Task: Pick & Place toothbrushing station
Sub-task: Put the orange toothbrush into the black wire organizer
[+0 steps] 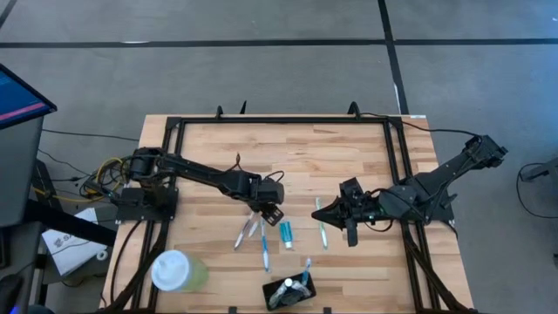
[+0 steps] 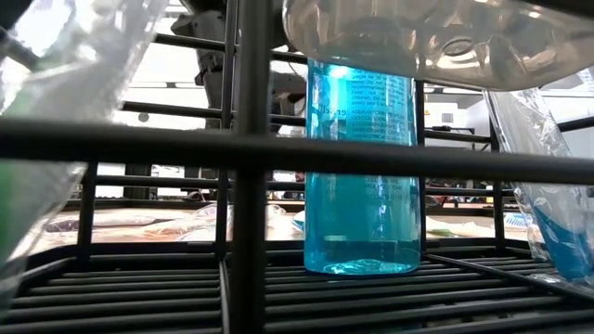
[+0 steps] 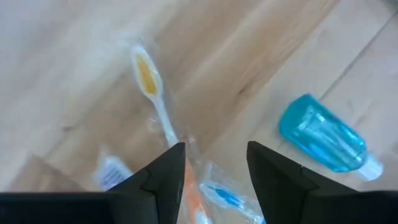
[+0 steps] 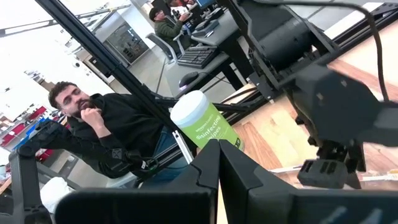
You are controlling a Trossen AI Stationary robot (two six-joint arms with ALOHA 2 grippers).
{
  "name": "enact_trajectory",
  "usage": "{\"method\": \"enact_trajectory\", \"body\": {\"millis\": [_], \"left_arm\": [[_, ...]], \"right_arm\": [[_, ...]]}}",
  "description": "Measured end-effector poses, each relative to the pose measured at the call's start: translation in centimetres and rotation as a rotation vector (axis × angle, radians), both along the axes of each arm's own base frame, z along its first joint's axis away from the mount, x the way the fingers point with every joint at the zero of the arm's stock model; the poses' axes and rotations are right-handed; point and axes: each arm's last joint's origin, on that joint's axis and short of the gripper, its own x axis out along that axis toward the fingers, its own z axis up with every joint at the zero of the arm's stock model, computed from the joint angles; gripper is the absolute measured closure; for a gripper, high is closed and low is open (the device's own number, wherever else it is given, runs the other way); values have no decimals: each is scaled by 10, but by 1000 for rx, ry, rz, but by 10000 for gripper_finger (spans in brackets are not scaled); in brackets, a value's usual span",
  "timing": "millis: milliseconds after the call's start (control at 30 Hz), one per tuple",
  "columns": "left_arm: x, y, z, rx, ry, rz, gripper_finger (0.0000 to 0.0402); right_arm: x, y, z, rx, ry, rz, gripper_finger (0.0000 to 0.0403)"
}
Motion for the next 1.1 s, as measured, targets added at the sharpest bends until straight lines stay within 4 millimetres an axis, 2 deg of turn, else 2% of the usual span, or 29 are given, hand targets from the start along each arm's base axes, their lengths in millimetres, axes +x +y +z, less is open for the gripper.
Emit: {"method": "enact_trajectory", "body": {"millis": [167,367,933,1100], "left_arm": [[-2,8,5,45,-4,36,234],[-6,12,-11,33,113,38,234],[-1,7,-12,60,70,-11,234],[2,-1,-20,71,91,-34,234]], "right_arm": [[0,0,-1,-7,10,0,403],[0,0,-3,-14,22,0,403],[0,-1,-4,-22,36,-2,403],[0,-1,-4,-24,39,-2,403]]}}
